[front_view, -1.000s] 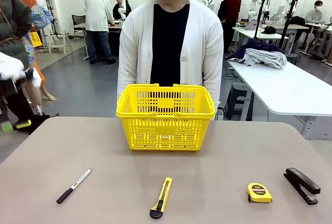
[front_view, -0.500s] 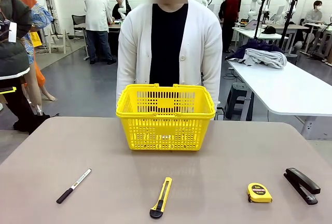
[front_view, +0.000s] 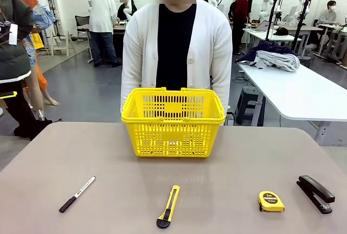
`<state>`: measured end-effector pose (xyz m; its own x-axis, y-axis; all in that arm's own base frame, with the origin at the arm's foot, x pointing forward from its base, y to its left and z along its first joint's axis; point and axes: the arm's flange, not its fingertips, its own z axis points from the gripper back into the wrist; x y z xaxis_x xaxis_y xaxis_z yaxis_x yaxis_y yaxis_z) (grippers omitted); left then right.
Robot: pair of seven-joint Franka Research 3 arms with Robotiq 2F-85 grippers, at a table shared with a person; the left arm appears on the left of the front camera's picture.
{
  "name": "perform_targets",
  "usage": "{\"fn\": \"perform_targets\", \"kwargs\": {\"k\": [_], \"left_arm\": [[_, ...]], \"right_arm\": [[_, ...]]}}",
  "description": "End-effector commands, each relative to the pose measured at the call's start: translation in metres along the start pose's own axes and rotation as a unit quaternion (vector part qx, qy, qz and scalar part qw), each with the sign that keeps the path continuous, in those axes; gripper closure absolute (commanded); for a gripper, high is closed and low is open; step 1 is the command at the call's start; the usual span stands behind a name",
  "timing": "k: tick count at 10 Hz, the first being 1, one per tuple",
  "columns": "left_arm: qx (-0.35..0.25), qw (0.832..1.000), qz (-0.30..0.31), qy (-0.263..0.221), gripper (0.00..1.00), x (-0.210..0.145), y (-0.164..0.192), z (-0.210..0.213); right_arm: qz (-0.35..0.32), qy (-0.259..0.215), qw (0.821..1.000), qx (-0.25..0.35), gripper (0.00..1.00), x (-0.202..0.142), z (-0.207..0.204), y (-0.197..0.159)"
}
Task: Place the items the person wants into the basket.
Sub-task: Pick up the item the person points to and place it in the Market Basket.
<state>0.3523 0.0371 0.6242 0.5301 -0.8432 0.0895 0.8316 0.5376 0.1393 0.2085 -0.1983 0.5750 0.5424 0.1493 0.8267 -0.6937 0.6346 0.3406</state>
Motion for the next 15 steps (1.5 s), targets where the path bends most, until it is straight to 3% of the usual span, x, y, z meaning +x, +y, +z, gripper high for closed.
{"fn": "perform_targets", "kwargs": {"k": [1, 2, 3, 5, 9, 12, 15], "left_arm": [[0.005, 1.000, 0.004, 0.000, 1.00, 0.001, 0.000, -0.001], [0.005, 1.000, 0.004, 0.000, 1.00, 0.001, 0.000, -0.001], [0.000, 1.000, 0.000, 0.000, 0.89, 0.000, 0.000, 0.000], [0.046, 0.994, -0.091, 0.030, 0.89, 0.092, 0.006, 0.042], [0.032, 0.974, -0.213, 0.070, 0.89, 0.255, 0.000, 0.063], [0.000, 0.961, -0.270, 0.063, 0.89, 0.357, -0.010, 0.025], [-0.014, 0.950, -0.309, 0.031, 0.89, 0.412, -0.004, -0.019]], "right_arm": [[0.006, -0.009, 1.000, 0.006, 0.00, 0.003, -0.001, -0.001], [0.006, -0.009, 1.000, 0.006, 0.00, 0.003, -0.001, -0.001], [0.006, -0.009, 1.000, 0.006, 0.00, 0.003, -0.001, -0.001], [0.006, -0.009, 1.000, 0.006, 0.00, 0.003, -0.001, -0.001], [0.006, -0.009, 1.000, 0.006, 0.00, 0.003, -0.001, -0.001], [0.006, -0.009, 1.000, 0.006, 0.00, 0.003, -0.001, -0.001], [0.006, -0.009, 1.000, 0.006, 0.00, 0.003, -0.001, -0.001]]}}
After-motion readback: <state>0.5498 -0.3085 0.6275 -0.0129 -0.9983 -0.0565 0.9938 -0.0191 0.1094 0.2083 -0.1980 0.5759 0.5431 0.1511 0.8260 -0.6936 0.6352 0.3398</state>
